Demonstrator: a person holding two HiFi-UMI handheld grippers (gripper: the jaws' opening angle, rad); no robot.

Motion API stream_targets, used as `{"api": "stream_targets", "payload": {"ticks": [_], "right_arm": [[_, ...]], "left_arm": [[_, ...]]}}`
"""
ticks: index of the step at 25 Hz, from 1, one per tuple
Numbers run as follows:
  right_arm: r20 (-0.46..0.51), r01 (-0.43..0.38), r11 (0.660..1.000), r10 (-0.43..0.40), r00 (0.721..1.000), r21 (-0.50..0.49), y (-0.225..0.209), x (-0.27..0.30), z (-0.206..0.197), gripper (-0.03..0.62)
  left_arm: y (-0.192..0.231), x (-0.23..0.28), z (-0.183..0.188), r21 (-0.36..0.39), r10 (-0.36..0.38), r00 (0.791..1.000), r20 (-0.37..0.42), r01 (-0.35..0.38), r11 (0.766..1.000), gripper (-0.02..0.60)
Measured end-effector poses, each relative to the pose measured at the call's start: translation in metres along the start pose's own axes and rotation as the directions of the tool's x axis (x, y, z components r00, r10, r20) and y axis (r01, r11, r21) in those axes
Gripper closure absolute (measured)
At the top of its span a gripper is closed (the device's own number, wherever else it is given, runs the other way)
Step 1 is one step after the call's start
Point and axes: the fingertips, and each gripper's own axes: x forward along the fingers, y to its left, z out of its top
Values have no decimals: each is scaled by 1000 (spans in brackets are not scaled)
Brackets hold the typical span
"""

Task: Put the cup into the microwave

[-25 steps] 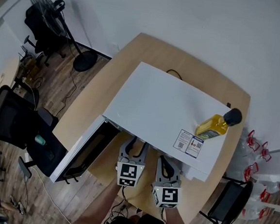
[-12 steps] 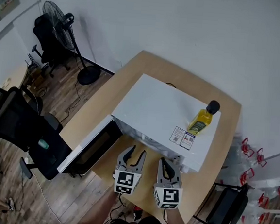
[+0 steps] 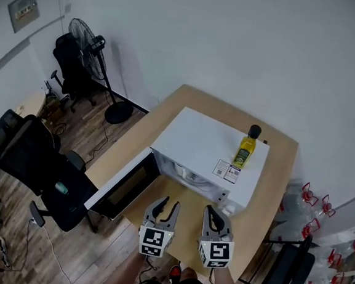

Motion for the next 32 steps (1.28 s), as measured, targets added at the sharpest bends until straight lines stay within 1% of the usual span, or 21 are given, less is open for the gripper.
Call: {"api": "stream_targets", "payload": {"ticks": [2, 5, 11, 19, 25, 32], "right_arm": [[11, -1, 1000, 1, 1000, -7, 4, -12, 5, 576], [23, 3, 1000, -3, 1000, -14, 9, -32, 11, 576], [45, 6, 999, -5, 999, -32, 23, -69, 16, 576], [55, 16, 999, -13, 998, -43, 44, -110, 16, 576], [56, 19, 999, -16, 998, -48, 54, -133, 14, 576], [69, 9, 998, -5, 998, -59, 59, -142, 15, 576]], "left_arm": [[-5, -15, 2, 6, 0, 1000, 3, 0, 1000, 440], [-14, -37, 4, 13, -2, 1000, 13, 2, 1000, 477], [-27, -80, 9, 14, -3, 999, 40, 2, 1000, 490], [-31, -127, 4, 12, 4, 999, 49, -4, 1000, 524], [-36, -151, -2, 4, 8, 999, 52, -9, 1000, 538], [-38, -164, -3, 3, 21, 998, 58, -21, 1000, 541]]}}
